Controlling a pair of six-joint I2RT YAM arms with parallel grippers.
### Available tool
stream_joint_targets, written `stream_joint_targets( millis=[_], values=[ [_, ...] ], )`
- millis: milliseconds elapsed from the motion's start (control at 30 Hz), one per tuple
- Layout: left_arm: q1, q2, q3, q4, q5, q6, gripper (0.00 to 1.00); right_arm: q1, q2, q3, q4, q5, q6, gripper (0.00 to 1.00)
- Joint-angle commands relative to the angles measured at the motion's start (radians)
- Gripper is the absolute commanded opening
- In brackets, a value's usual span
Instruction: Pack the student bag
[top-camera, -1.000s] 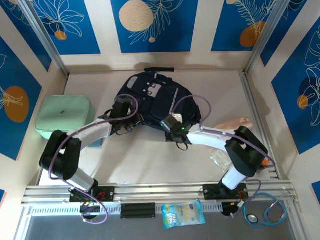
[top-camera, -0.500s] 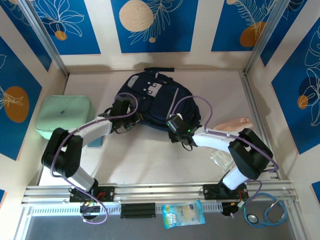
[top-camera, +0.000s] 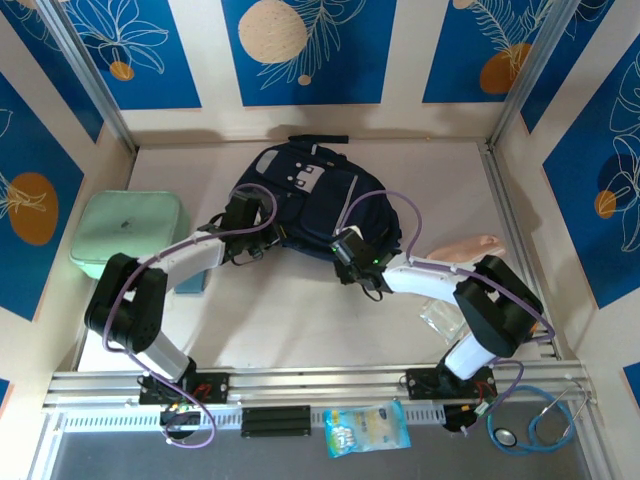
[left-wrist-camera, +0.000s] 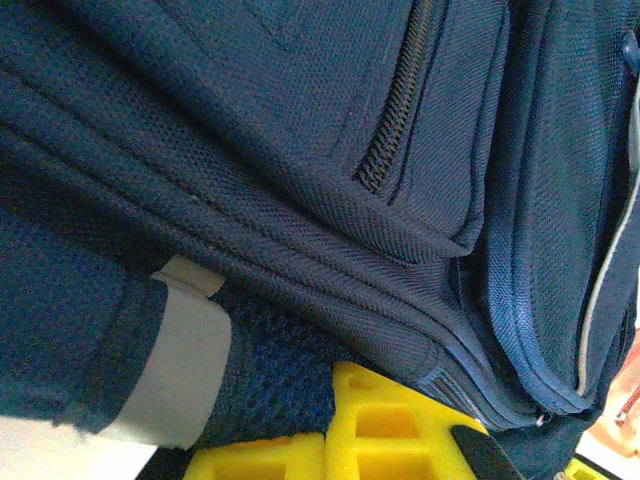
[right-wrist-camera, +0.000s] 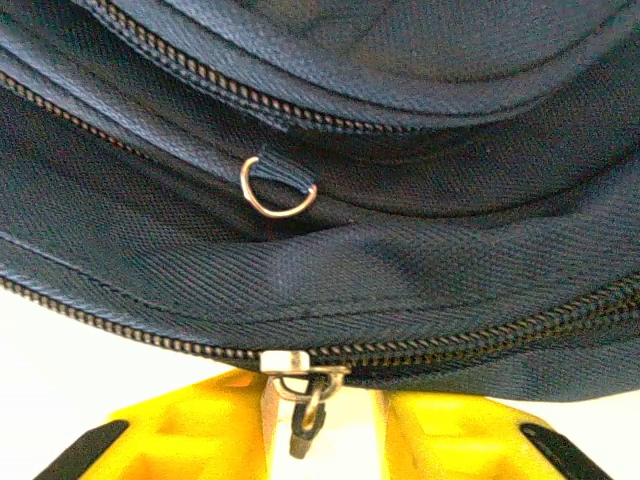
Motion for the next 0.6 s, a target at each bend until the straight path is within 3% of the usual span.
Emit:
stream_joint_targets(
  millis=[0,200,567],
  values=[
    [0.003,-0.003,0.042,0.023,0.03,0.025,0.0,0.006,0.01,0.055,-0.029,0.015,0.056,0.31],
    [0.003,0.0,0.04,0.025,0.03,0.025,0.0,-0.007,0.002,0.082,-0.102,0.012,0.153,0.28],
    [0.007,-0.002,0.04,0.01,0.008,0.037,0.0,-0.012,0.017,0.075,-0.149,0.045,0.149,0.15]
  ],
)
